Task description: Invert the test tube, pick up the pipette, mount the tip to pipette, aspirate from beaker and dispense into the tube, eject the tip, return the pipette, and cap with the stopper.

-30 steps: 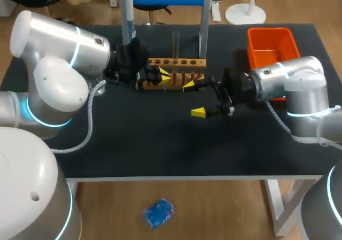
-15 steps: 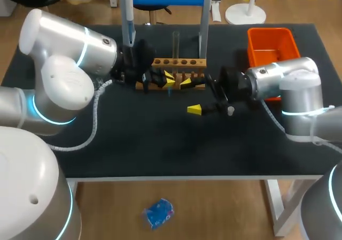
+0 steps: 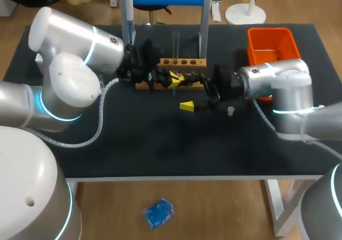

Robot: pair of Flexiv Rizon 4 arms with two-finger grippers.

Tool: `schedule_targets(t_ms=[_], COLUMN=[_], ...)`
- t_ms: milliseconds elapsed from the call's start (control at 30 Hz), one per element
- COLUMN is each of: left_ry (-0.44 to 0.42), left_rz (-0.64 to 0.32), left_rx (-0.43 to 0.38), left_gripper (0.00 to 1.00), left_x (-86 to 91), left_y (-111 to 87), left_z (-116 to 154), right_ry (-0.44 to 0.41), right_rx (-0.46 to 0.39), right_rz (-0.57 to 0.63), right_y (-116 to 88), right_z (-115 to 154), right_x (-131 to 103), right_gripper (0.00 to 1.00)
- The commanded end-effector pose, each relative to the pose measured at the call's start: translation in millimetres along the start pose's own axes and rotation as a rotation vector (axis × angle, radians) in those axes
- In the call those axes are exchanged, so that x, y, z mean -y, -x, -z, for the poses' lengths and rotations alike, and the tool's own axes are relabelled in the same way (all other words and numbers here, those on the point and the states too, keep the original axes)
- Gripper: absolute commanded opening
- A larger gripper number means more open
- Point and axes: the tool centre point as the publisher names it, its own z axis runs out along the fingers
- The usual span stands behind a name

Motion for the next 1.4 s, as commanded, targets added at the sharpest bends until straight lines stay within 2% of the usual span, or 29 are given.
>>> schedule_targets(t_ms=[33, 100, 167, 200, 267, 367, 400, 633, 867, 1033, 1100, 1133, 1200, 1400], left_ry=[-0.028, -0.015, -0.019, -0.019, -0.013, -0.011, -0.004, 0.007, 0.014, 0.019, 0.021, 0.022, 0.022, 0.038], left_rz=[0.007, 0.004, 0.005, 0.005, 0.007, 0.007, 0.006, 0.011, 0.015, 0.015, 0.016, 0.017, 0.019, 0.026], left_rx=[-0.027, -0.027, -0.034, -0.035, -0.04, -0.042, -0.041, -0.045, -0.046, -0.047, -0.049, -0.05, -0.052, -0.05], left_gripper=[0.0, 0.0, 0.0, 0.0, 0.0, 0.0, 0.0, 0.0, 0.0, 0.0, 0.0, 0.0, 0.0, 0.0], left_x=[2.0, 2.0, 2.1, 1.9, 1.2, 1.3, 1.2, 0.0, -0.5, -0.7, -1.1, -1.2, -1.6, -2.5], left_y=[1.0, 0.4, -0.1, -0.2, 0.0, -0.8, -1.1, -3.2, -4.0, -3.8, -3.7, -3.8, -3.9, -3.6], left_z=[-4.6, -5.9, -6.6, -7.0, -7.8, -8.3, -8.6, -11.0, -12.5, -12.8, -13.7, -13.8, -14.5, -15.8], right_ry=[0.004, 0.005, 0.004, 0.002, 0.001, -0.006, -0.007, -0.015, -0.022, -0.025, -0.025, -0.024, -0.023, -0.024], right_rx=[-0.005, -0.005, -0.006, -0.006, -0.006, -0.006, -0.006, -0.006, -0.004, -0.002, 0.0, 0.001, 0.003, 0.004], right_rz=[0.003, 0.005, 0.006, 0.007, 0.009, 0.009, 0.009, 0.003, -0.004, -0.007, -0.008, -0.009, -0.009, -0.013], right_y=[6.6, 8.6, 10.4, 11.1, 12.2, 13.0, 13.1, 12.8, 12.3, 11.7, 11.5, 11.3, 11.2, 10.9], right_z=[-4.5, -5.8, -7.2, -7.6, -8.0, -8.8, -9.3, -10.4, -10.6, -10.6, -10.5, -10.4, -10.3, -10.6], right_x=[1.5, 0.8, -0.4, -1.0, -2.3, -2.8, -2.5, -1.1, 0.1, 1.0, 1.2, 1.4, 1.6, 1.9], right_gripper=[1.0, 1.0, 0.95, 0.86, 0.82, 0.56, 0.5, 0.42, 0.39, 0.3, 0.2, 0.08, 0.0, 0.0])
